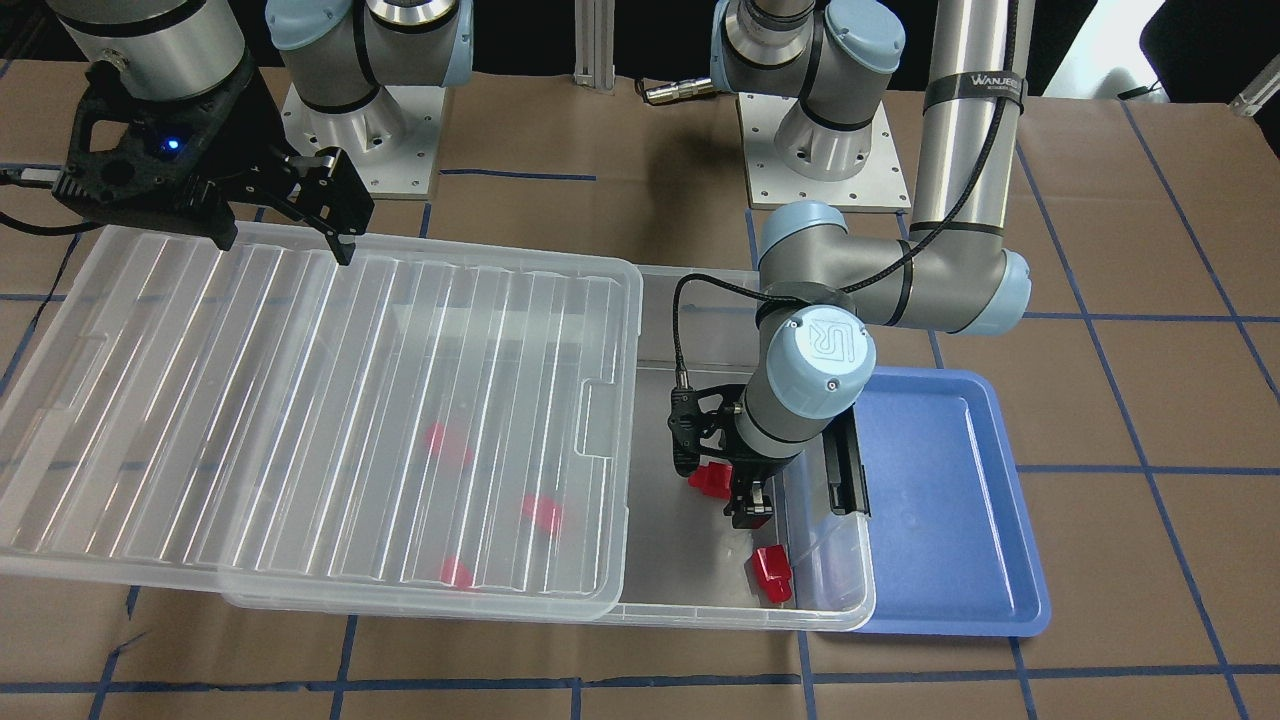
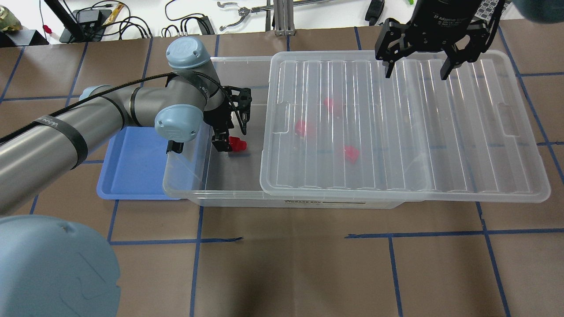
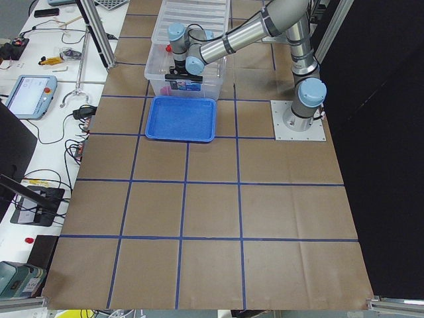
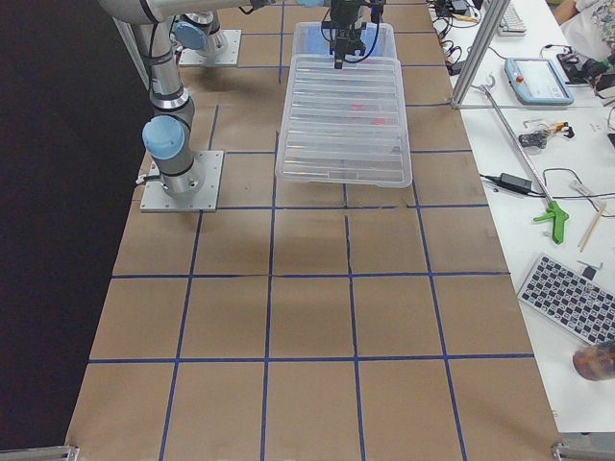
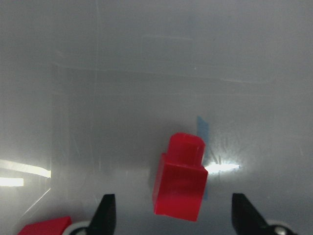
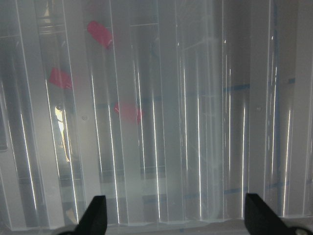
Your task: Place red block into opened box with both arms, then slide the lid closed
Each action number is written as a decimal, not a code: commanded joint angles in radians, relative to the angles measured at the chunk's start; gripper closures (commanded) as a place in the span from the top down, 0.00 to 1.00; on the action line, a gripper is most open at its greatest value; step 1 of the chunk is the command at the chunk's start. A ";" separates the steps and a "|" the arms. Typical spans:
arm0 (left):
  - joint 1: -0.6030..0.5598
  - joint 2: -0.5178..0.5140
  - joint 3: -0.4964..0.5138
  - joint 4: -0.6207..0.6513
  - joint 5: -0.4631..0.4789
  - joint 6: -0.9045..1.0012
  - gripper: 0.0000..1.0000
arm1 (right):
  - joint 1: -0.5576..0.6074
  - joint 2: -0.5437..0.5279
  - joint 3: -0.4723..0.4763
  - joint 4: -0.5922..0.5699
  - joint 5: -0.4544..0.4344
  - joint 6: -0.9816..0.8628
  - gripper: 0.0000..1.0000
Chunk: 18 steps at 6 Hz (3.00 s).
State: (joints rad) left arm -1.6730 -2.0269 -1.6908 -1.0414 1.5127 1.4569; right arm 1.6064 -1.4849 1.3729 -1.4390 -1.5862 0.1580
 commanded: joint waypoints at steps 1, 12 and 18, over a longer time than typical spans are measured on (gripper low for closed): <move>0.004 0.113 0.072 -0.212 -0.006 -0.015 0.97 | 0.000 0.000 0.002 0.000 0.000 0.000 1.00; 0.050 0.298 0.295 -0.457 0.103 -1.284 0.97 | -0.634 0.026 0.304 -0.371 -0.207 -0.678 1.00; 0.119 0.333 0.283 -0.505 0.087 -1.254 0.98 | -0.675 0.054 0.400 -0.403 -0.123 -0.594 1.00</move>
State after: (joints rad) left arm -1.5551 -1.6937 -1.4092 -1.5513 1.6011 0.2004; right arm 0.9280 -1.4266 1.7612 -1.8446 -1.7491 -0.4523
